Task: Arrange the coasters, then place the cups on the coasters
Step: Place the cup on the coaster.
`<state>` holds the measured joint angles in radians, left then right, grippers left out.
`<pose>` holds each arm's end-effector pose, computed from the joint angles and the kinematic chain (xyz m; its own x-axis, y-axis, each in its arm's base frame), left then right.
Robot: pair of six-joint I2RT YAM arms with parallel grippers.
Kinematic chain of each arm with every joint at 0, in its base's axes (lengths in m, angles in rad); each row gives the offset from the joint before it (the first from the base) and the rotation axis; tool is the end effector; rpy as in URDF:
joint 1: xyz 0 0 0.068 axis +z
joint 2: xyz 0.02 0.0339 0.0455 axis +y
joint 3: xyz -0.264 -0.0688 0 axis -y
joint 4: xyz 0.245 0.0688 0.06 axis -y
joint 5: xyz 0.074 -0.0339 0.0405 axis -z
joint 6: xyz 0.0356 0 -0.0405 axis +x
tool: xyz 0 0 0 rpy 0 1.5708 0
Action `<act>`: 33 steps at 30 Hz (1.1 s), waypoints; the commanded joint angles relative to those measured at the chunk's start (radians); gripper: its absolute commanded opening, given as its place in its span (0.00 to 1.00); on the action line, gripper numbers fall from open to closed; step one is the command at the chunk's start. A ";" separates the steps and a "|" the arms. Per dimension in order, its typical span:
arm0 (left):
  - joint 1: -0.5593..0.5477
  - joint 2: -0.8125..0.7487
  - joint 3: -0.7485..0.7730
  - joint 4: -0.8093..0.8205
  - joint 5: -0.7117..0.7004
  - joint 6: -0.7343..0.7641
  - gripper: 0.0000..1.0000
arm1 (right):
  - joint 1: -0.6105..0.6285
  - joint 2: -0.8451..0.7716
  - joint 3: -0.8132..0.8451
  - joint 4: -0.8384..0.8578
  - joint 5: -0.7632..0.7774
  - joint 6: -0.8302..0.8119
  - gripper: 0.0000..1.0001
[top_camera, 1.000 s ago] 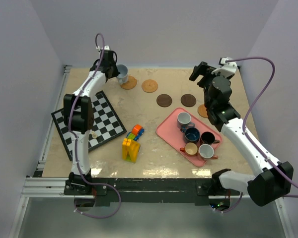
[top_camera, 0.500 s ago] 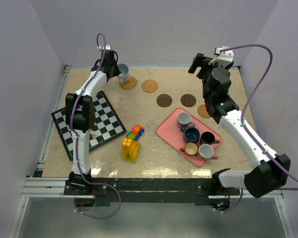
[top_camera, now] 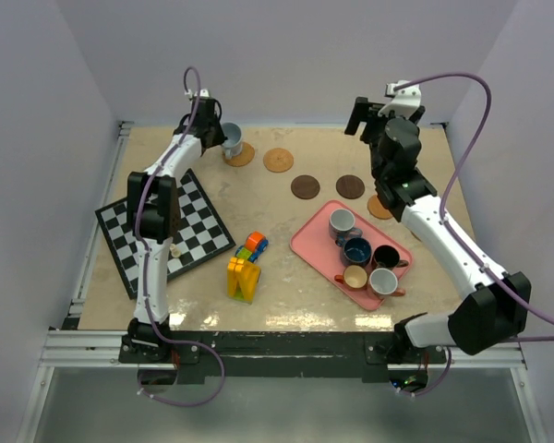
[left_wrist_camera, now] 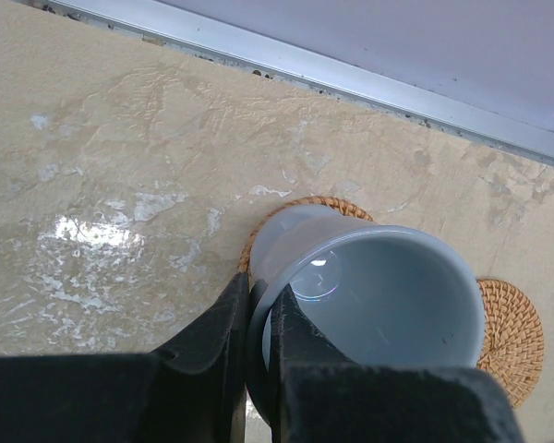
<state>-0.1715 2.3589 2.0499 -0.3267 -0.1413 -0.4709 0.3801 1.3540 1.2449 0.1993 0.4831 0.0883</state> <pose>0.5396 -0.0884 0.2175 -0.5474 -0.3611 -0.7550 -0.2144 0.9325 -0.2905 0.3018 0.1028 0.4138 0.0922 0.1209 -0.9884 0.0933 0.9872 0.1295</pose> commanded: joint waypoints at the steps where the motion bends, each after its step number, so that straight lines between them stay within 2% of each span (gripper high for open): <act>1: 0.001 -0.015 0.067 0.092 0.011 -0.035 0.00 | -0.003 0.019 0.071 0.038 -0.026 -0.033 0.93; 33: -0.028 0.000 0.062 0.038 -0.024 -0.087 0.00 | -0.001 0.073 0.110 0.005 -0.063 -0.053 0.93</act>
<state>-0.1936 2.3657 2.0514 -0.3336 -0.1539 -0.5205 0.3801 1.4223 1.3033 0.1875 0.4271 0.0509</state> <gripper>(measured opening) 0.112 0.934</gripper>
